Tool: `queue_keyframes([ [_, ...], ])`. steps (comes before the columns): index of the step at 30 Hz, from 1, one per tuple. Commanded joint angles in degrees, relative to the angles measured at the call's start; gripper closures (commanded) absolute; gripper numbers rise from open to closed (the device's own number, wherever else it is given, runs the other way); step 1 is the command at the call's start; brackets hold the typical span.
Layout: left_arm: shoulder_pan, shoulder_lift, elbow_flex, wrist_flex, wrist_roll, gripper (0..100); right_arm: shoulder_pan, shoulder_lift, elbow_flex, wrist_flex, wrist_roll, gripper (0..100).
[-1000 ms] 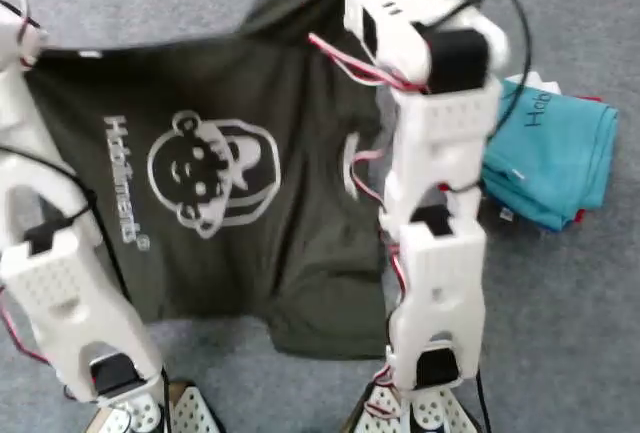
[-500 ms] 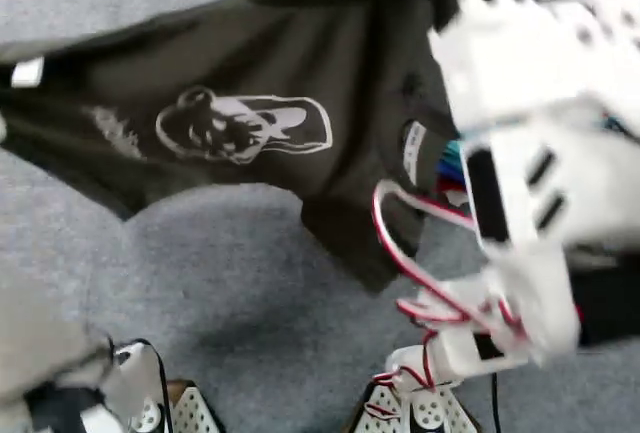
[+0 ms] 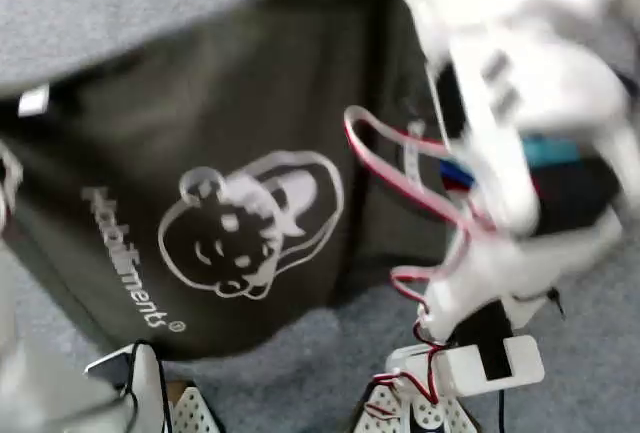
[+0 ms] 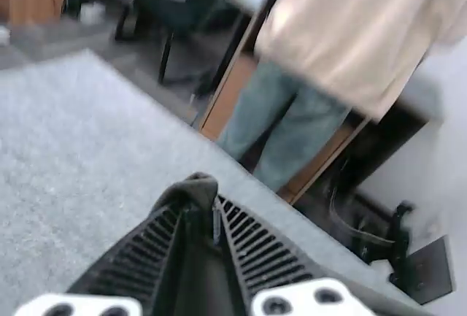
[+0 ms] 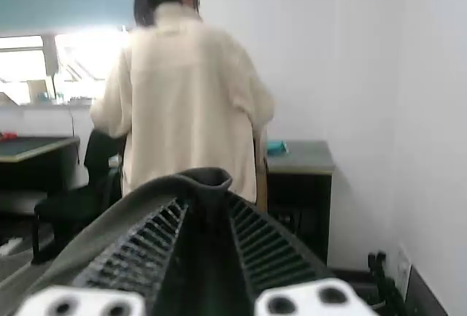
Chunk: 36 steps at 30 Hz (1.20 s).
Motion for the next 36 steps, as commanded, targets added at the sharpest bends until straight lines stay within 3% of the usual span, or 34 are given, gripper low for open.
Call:
queue_keyframes([
  [1, 2.2, 3.4, 20.9, -25.1, -1.6, 97, -0.3, 0.8, 21.0, -17.4, 0.5, 98.5],
  [4, 4.2, 12.4, 30.5, -45.6, -2.5, 97, -0.4, 5.5, 33.9, -33.1, 0.5, 98.5],
  [6, 4.9, 20.7, 29.5, -54.2, -2.5, 97, -0.4, 10.4, 36.4, -40.4, 0.4, 98.5],
  [9, 5.2, 33.7, 18.1, -56.7, -2.5, 97, -0.3, 18.9, 31.1, -43.8, 0.4, 98.5],
  [15, 6.7, 56.6, -15.3, -39.4, -2.5, 97, -0.2, 39.2, 4.3, -38.9, 0.4, 98.5],
  [19, 7.3, 66.7, -32.3, -21.8, -2.5, 97, -0.4, 49.8, -16.7, -23.1, 0.4, 98.5],
  [23, 7.4, 72.8, -43.2, -4.1, -2.7, 97, -0.2, 56.0, -34.7, -0.1, 0.4, 98.5],
  [27, 8.2, 76.9, -48.8, 12.6, -5.5, 97, 0.3, 53.8, -35.6, 20.9, 0.6, 98.4],
  [31, 8.4, 80.9, -48.0, 20.7, -11.2, 97, 0.4, 51.9, -36.2, 39.8, 5.9, 98.5],
  [36, 8.4, 80.6, -36.6, 20.6, -12.2, 97, 1.8, 48.6, -28.3, 40.6, 7.7, 98.5],
])
